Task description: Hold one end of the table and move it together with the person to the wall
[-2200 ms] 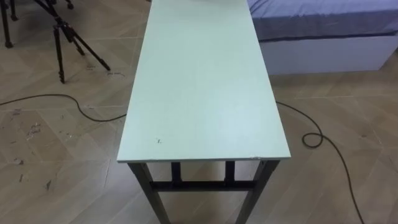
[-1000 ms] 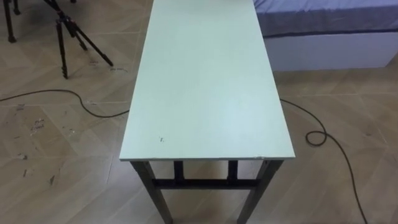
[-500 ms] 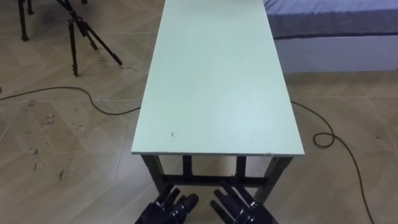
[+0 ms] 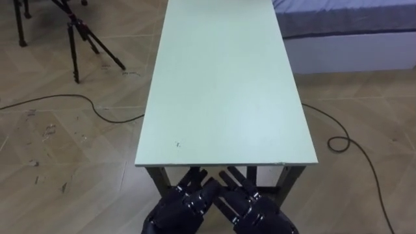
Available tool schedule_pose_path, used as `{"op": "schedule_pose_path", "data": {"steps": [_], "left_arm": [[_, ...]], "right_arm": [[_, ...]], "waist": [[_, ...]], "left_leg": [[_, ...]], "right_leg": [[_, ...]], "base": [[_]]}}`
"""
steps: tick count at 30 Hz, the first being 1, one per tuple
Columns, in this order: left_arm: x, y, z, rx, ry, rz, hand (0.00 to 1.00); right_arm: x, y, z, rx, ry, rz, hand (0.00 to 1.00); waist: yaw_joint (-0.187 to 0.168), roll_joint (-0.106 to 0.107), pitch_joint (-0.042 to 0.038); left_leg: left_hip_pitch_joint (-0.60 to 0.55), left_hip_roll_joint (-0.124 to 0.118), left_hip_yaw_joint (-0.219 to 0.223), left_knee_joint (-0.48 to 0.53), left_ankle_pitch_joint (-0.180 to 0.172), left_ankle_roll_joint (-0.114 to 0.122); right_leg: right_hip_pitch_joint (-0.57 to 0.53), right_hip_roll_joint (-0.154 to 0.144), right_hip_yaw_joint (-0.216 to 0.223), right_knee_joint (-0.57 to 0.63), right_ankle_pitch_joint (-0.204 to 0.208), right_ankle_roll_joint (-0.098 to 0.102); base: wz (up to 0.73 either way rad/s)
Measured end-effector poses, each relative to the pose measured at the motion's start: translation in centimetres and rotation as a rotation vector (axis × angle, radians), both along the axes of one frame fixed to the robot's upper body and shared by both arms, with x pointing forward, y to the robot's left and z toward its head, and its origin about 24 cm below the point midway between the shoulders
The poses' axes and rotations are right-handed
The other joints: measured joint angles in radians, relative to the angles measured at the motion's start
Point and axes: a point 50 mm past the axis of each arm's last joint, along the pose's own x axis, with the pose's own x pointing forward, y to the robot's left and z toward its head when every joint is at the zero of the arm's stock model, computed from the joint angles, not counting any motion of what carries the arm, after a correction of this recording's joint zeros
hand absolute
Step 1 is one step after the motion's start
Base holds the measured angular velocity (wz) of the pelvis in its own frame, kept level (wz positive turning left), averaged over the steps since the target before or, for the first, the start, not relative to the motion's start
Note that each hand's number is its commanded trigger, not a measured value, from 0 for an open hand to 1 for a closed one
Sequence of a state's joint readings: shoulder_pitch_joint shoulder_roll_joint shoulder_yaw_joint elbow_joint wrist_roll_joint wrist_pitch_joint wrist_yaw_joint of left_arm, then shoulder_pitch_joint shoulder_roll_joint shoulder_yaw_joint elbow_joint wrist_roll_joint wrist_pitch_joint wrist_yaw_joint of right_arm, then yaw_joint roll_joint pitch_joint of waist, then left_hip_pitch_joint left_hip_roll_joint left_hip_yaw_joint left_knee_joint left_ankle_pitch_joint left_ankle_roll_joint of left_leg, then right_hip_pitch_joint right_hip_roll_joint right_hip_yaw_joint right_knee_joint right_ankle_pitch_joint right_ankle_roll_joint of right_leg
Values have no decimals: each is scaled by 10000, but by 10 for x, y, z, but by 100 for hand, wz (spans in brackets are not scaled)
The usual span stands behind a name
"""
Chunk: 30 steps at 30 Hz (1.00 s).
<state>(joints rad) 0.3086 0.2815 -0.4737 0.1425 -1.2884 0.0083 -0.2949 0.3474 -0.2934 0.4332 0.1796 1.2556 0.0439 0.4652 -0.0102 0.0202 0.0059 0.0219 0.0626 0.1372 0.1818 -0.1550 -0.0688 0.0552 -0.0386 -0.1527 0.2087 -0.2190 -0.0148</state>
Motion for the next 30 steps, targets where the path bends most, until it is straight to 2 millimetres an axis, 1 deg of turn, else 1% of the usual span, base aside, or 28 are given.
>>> {"op": "schedule_pose_path", "data": {"steps": [1,2,3,7,14,18,19,21,23,25,26,28,30], "left_arm": [[3,1,1,-50,-54,32,0],[5,1,2,-34,-77,41,0],[8,2,3,17,-130,-4,0],[15,2,6,175,-145,-125,0],[24,3,8,506,80,-77,0],[28,2,9,396,313,78,0],[29,2,10,407,319,62,0],[34,2,11,449,349,35,0],[38,2,13,312,466,79,0],[40,4,14,48,681,300,0],[41,6,14,-102,856,461,0],[43,10,13,-168,1148,839,0],[47,21,11,-83,1489,1600,0]], "right_arm": [[3,0,1,-74,-36,40,0],[4,0,1,-111,-80,85,0],[7,-1,2,-206,-101,103,0],[11,-5,3,-385,-90,107,0],[22,-4,6,-320,41,-5,0],[28,-4,8,-295,250,-38,0],[28,-4,8,-276,268,-67,0],[32,-5,9,-299,277,-128,0],[37,-4,11,-358,274,-102,0],[41,-4,12,-420,374,-93,0],[41,-2,12,-117,584,-282,0],[44,-5,12,93,872,-718,0],[50,-6,13,318,1190,-1234,0]], "waist": [[-5,12,42],[0,12,61],[-21,18,103],[-49,19,110],[-77,49,91],[-50,59,100],[-45,65,106],[-34,135,182],[-53,194,230],[-75,210,240],[-56,187,251],[-24,153,264],[31,114,245]], "left_leg": [[3,0,1,0,-1,2],[4,0,2,0,-2,4],[5,0,1,22,-13,24],[-6,-29,0,74,-37,70],[-17,-38,-2,154,-23,90],[56,-30,-12,136,-23,91],[56,-27,-15,136,-23,91],[43,-12,-19,145,-23,92],[-15,-13,-16,160,-1,136],[-37,-16,-10,161,13,158],[15,-21,-9,148,16,163],[29,-27,-11,147,38,195],[30,-32,-11,164,43,202]], "right_leg": [[-4,-1,-13,39,-1,1],[-13,-1,-10,54,-2,3],[-36,-7,-7,97,-10,14],[-42,-34,-8,83,-46,57],[-3,-44,-24,155,-32,45],[48,-44,-19,164,-5,43],[48,-43,-24,164,4,43],[31,-31,-23,158,63,48],[-22,-33,-20,158,100,58],[-53,-34,15,104,111,65],[-39,-32,46,120,110,65],[-36,-34,54,135,110,65],[-39,-35,72,136,112,67]], "base": [[4],[0],[0],[1],[0],[-1],[0],[0],[0],[-2],[-3],[0],[0]]}}
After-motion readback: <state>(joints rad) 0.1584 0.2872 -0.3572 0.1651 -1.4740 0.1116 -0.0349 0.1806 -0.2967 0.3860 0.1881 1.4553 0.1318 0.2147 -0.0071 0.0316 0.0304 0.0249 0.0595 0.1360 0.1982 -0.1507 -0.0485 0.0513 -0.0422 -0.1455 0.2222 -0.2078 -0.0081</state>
